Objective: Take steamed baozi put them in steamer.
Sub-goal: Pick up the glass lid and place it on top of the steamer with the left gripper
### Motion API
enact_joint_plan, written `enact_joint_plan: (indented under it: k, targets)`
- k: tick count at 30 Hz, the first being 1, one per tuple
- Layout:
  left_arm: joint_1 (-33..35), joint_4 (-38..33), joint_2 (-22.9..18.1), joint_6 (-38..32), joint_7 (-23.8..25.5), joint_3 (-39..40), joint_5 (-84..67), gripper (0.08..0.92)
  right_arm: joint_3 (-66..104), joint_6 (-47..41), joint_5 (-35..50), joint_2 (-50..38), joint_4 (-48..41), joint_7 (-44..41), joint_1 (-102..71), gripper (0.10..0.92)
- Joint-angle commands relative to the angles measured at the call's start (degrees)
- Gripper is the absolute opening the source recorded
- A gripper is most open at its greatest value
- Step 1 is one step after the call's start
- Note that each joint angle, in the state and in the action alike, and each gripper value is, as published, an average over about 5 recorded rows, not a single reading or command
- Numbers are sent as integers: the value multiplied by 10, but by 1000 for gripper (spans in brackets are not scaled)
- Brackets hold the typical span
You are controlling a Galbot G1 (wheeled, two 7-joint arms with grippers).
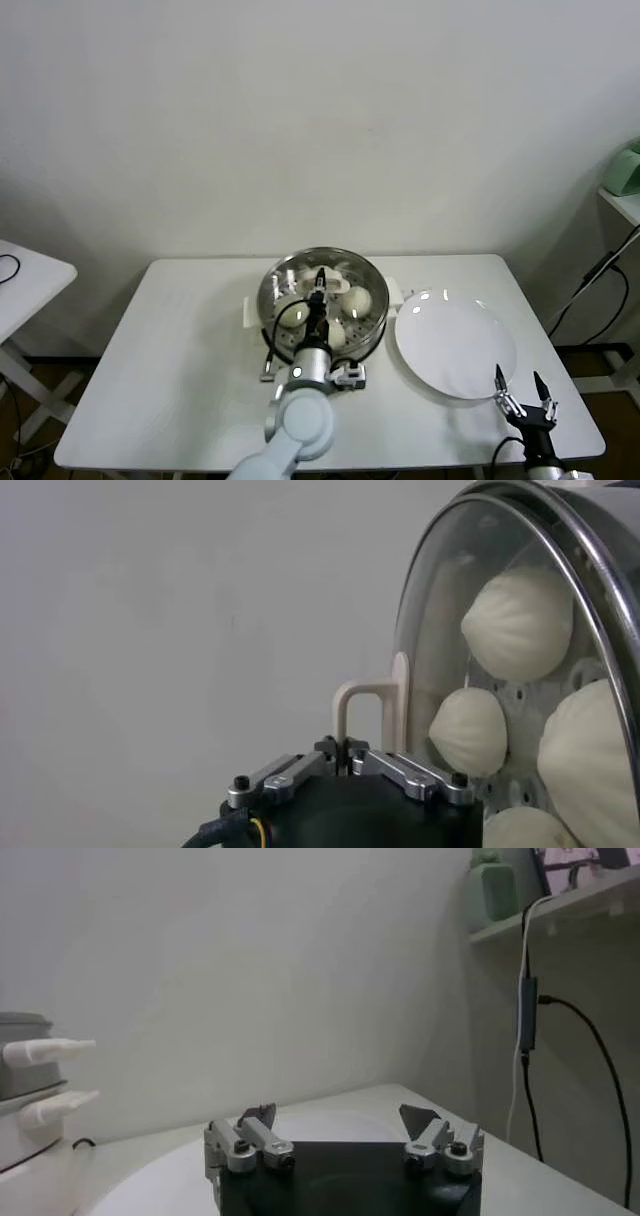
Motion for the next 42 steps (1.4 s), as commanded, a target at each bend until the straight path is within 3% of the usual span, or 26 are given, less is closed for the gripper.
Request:
enact_joint_plan:
  k: [1,13,21,29,42]
  targets:
    - [8,-5,2,-7,-3,-3,12,134,0,-1,0,2,-1,2,2,823]
    - [8,-5,10,-14,-6,-5,11,139,-1,-1,-3,5,0,2,4,823]
    - [14,-9,15,-14,-5,-4,10,312,-1,-1,-3,5,0,2,4,823]
    - [16,-16,17,-15,-7,-6,9,552,-1,-1,-4,5,2,2,4,823]
    - [42,-65,23,-20,-22,-9,-23,623,-1,-2,-7,7,4,2,1,823]
